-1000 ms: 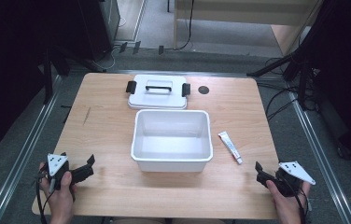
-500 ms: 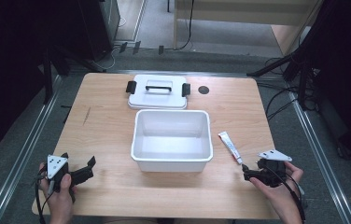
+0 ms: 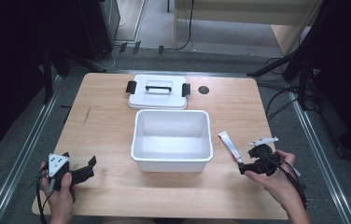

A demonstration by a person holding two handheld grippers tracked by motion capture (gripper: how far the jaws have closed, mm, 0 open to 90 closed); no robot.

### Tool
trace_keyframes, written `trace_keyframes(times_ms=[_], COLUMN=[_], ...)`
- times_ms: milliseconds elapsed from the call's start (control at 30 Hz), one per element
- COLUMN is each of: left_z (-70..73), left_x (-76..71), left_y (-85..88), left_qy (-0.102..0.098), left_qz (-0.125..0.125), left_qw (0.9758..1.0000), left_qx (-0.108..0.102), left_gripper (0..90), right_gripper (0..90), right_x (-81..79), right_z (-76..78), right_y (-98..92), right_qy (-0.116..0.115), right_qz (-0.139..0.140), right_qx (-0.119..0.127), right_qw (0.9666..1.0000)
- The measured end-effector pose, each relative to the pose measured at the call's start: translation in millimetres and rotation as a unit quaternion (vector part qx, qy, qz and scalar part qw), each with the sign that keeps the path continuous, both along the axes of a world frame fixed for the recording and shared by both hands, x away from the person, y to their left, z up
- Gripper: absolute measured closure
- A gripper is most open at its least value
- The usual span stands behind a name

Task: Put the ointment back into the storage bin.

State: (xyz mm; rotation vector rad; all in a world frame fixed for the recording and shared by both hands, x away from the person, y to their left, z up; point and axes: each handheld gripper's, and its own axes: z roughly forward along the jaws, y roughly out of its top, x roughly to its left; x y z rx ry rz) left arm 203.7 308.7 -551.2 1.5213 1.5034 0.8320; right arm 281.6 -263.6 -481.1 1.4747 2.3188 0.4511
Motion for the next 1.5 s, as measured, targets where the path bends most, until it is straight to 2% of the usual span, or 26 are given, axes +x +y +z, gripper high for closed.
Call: trace_keyframes(times_ms=[100,133,167,267,467,633,800,900,1033,1133,1200,1300,1500], left_z=[0.1,0.0,0.0,0.0,0.0,0.0,0.0,0.0,-0.1,-0.1,-0.1,-0.2,-0.2], left_x=[0.6,1.2,1.5,1.7,1.9,2.5,3.5,3.6,3.6,3.7,3.7,3.9,3.9], left_y=[-0.4,-0.7,-0.9,-0.8,-0.3,-0.3,-0.1,0.1,0.4,0.7,0.7,0.6,0.7], left_qy=[0.002,0.003,0.003,0.003,0.004,0.007,0.013,0.014,0.014,0.014,0.014,0.014,0.014], left_qz=[0.002,0.004,0.005,0.006,0.005,0.003,-0.004,-0.005,-0.004,-0.004,-0.004,-0.004,-0.005], left_qw=[1.0,1.0,1.0,1.0,1.0,1.0,0.9999,0.9999,0.9999,0.9999,0.9999,0.9999,0.9999], left_qx=[0.004,0.005,0.005,0.006,0.003,0.002,0.0,0.001,-0.003,-0.005,-0.005,-0.004,-0.004], left_gripper=[0.0,0.0,0.0,0.0,0.0,0.0,0.0,0.0,0.0,0.0,0.0,0.0,0.0], right_gripper=[21.2,22.1,22.1,27.9,30.2,30.8,36.2,37.1,37.6,37.9,42.5,44.8,51.2], right_x=[7.2,12.7,12.7,20.0,33.7,48.2,61.4,65.5,69.3,72.9,75.8,79.1,87.4], right_z=[6.0,8.7,8.7,14.8,21.9,18.6,12.0,7.9,6.0,6.0,6.4,5.6,1.1], right_y=[5.0,8.1,8.1,12.8,21.6,23.9,23.0,25.1,30.3,32.6,34.5,37.0,42.3], right_qy=[0.043,0.075,0.075,0.087,0.131,0.158,0.171,0.178,0.18,0.18,0.182,0.187,0.207], right_qz=[0.009,0.02,0.02,0.021,0.04,0.023,0.011,0.02,0.033,0.033,0.032,0.035,0.024], right_qx=[-0.018,-0.028,-0.028,-0.048,-0.046,-0.04,-0.044,-0.061,-0.061,-0.071,-0.067,-0.065,-0.056], right_qw=[0.9988,0.9966,0.9966,0.9948,0.9895,0.9863,0.9842,0.9819,0.9812,0.9805,0.9806,0.9795,0.9764])
